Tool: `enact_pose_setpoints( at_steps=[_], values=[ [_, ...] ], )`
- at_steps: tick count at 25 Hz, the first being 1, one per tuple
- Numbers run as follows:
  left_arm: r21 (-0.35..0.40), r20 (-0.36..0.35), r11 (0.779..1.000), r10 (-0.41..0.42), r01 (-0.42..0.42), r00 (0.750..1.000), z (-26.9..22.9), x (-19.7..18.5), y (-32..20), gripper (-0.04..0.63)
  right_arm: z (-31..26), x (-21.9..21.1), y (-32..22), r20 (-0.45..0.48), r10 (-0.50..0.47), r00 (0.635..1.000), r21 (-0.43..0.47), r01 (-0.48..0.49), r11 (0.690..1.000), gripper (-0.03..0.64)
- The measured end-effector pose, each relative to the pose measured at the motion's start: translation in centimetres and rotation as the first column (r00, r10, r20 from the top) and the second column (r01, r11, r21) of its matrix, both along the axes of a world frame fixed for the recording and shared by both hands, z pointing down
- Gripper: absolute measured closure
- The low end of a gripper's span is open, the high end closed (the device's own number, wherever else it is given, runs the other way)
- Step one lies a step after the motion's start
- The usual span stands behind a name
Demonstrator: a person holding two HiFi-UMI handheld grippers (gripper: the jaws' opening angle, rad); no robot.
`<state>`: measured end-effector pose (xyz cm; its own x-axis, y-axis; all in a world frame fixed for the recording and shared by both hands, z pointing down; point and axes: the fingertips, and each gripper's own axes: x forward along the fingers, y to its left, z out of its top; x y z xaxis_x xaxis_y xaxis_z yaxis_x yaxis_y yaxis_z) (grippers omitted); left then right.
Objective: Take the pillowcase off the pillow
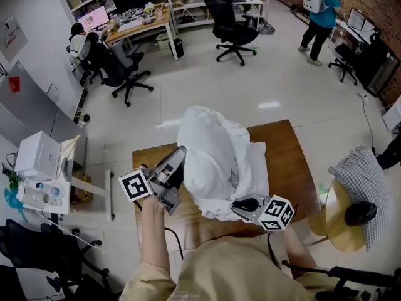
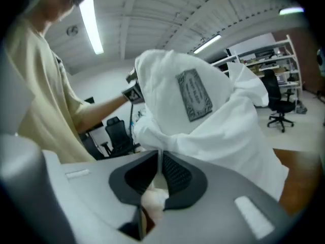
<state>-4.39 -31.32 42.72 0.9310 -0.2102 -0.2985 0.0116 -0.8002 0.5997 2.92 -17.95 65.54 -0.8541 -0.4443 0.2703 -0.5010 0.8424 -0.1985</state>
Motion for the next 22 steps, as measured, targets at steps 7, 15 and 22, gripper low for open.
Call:
enact_pose_setpoints(
  at_steps=[7,15,22],
  values=[
    [0.120,0.108,0.985,0.112,-0.125,0.988,1.6,1.4,6.3,0.586,-17.9,12.0,-2.7,0.369,0.017,0.929,0.229,-0.109,0.967,0.495],
    [0.211,0.134,0.936,0.257,-0.281,0.957,2.5,4.6,12.1,0.586,-17.3,9.1,-19.0,0.130,0.102,0.986,0.180,-0.124,0.976,0.483],
    [0.271,0.203,0.890,0.318,-0.365,0.926,3.7,7.6,15.5,0.586,-10.5,4.6,-22.2,0.032,-0.072,0.997,-0.084,0.074,0.994,0.598]
  ],
)
